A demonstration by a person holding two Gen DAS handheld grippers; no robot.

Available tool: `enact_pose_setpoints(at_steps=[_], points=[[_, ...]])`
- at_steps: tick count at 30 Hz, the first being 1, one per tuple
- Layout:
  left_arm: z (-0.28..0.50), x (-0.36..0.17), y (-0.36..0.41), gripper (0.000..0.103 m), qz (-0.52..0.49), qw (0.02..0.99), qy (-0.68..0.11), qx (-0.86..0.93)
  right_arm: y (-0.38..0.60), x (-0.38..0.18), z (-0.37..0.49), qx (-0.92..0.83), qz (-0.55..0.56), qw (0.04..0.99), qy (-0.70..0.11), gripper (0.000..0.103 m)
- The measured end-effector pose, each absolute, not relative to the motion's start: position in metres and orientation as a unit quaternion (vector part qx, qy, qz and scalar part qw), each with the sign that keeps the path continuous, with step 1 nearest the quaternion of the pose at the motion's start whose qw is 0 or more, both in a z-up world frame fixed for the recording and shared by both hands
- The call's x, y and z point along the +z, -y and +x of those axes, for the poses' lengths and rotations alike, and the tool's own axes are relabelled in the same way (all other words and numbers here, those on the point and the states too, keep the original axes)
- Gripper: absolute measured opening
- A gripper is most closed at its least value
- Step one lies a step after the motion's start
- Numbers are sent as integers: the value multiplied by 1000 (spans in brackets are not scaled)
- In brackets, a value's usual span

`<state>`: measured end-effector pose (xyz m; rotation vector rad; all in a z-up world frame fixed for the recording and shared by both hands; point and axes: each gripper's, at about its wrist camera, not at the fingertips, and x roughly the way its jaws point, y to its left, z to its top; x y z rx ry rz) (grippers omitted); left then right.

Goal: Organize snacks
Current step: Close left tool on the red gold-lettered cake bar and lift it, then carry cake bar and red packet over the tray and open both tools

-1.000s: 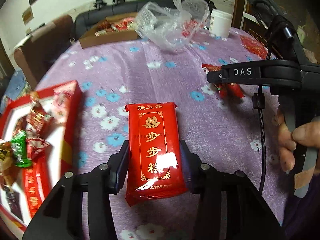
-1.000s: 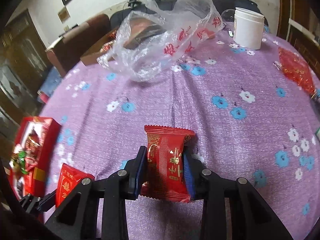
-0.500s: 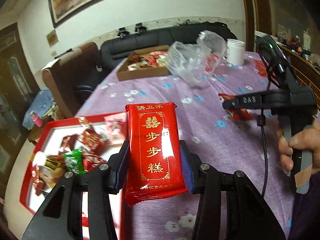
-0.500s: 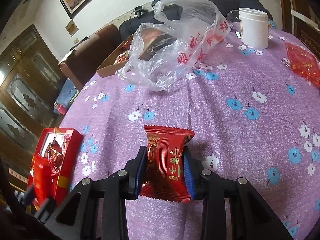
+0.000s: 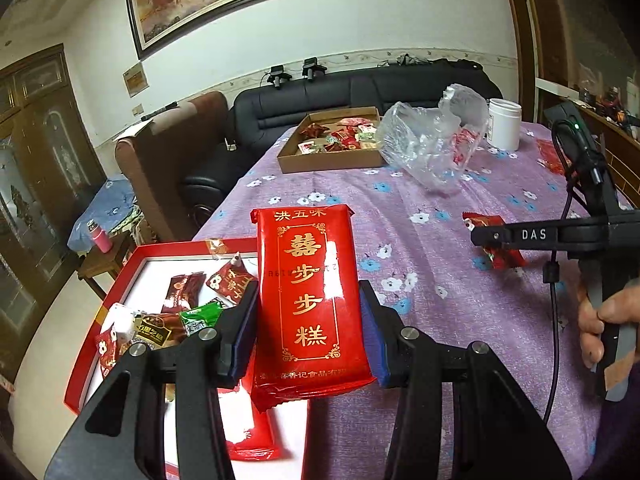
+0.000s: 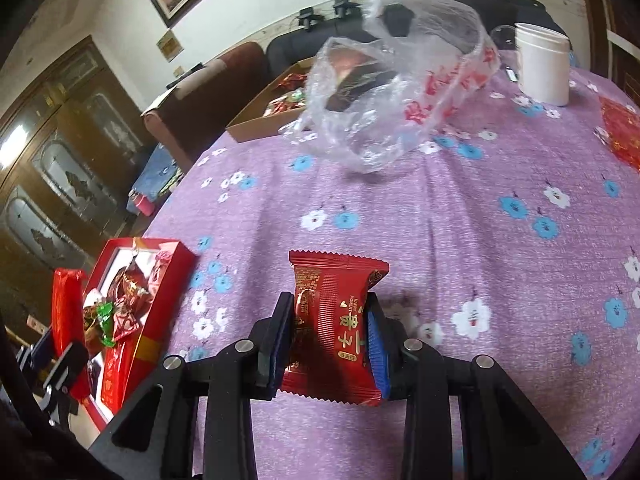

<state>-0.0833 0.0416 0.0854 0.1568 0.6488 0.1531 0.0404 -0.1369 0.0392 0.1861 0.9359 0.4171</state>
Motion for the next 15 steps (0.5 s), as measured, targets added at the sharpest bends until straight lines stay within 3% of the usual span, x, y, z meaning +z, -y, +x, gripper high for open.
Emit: enact_pose_setpoints(at_steps=[15], points=[[-87, 89, -64, 45, 59, 944, -317, 77, 119, 37, 35, 212, 69, 865, -449, 34]])
